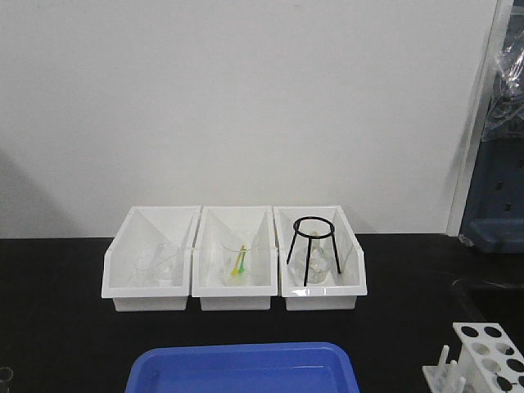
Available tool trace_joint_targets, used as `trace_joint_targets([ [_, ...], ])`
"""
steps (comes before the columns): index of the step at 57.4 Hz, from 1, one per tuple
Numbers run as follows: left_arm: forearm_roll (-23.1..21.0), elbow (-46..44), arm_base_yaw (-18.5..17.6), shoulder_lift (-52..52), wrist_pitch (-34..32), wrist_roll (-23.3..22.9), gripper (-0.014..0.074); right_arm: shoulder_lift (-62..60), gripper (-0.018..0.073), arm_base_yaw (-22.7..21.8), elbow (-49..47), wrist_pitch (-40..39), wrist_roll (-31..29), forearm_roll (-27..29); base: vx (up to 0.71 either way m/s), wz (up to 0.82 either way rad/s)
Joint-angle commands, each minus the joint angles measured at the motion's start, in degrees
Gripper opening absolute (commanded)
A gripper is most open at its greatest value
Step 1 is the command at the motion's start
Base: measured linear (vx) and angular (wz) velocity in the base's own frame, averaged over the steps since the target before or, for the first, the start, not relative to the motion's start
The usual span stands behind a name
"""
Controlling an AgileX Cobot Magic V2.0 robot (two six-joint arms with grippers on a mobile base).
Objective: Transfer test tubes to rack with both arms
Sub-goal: 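Close the left gripper on the test tube and lift it out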
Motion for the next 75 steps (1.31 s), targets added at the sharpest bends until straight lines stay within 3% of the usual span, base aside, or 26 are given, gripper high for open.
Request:
trace_joint_targets([
  [1, -0.08, -1.82, 0.14, 2.53, -3.34, -0.57, 0.0298, 1.43, 0.0256, -0.23, -2.12, -5.74, -0.55, -0.57, 0.00, 0.00],
  [8, -0.08, -1.82, 0.14, 6.12, -2.08, -0.57, 0.0434, 2.02, 0.0304, -0.23, -2.01, -5.74, -0.55, -0.73, 0.00, 0.00],
  [9, -0.53, -1.82, 0.14, 10.04, -1.91, -1.11, 0.0540, 2.31, 0.0309, -0.23, -1.86, -5.74, -0.55, -0.73, 0.00, 0.00],
  [14, -0.39, -1.82, 0.14, 12.67, -0.31, 0.95, 0.0552, 2.31, 0.0309, -0.23, -1.86, -5.74, -0.55, -0.73, 0.00, 0.00],
  [26, -0.59, -1.82, 0.14, 18.96, 1.60, 13.01, 0.0551, 2.31, 0.0309, -0.23, -1.86, -5.74, -0.55, -0.73, 0.00, 0.00],
  [35, -0.97, -1.70, -0.29, 21.96, 0.79, 14.41, 0.0551, 2.31, 0.0309, -0.23, -1.86, -5.74, -0.55, -0.73, 0.00, 0.00],
  [41, -2.46, -0.02, -3.33, 24.32, -0.57, 14.47, 0.0551, 2.31, 0.0309, -0.23, -1.86, -5.74, -0.55, -0.73, 0.00, 0.00],
  [49, -4.28, 4.42, -7.46, 25.66, -11.01, 14.02, 0.0551, 2.31, 0.0309, -0.23, -1.86, -5.74, -0.60, -0.73, 0.00, 0.00],
  [59, -2.87, 8.83, -7.89, 26.51, -25.33, 14.58, 0.0551, 2.31, 0.0309, -0.23, -1.86, -5.51, -0.60, -0.73, 0.00, 0.00],
  [75, -2.08, 9.30, -7.89, 34.27, -32.98, 16.12, 0.0551, 2.31, 0.0309, -0.23, -1.86, -5.44, -0.60, -0.73, 0.00, 0.00],
])
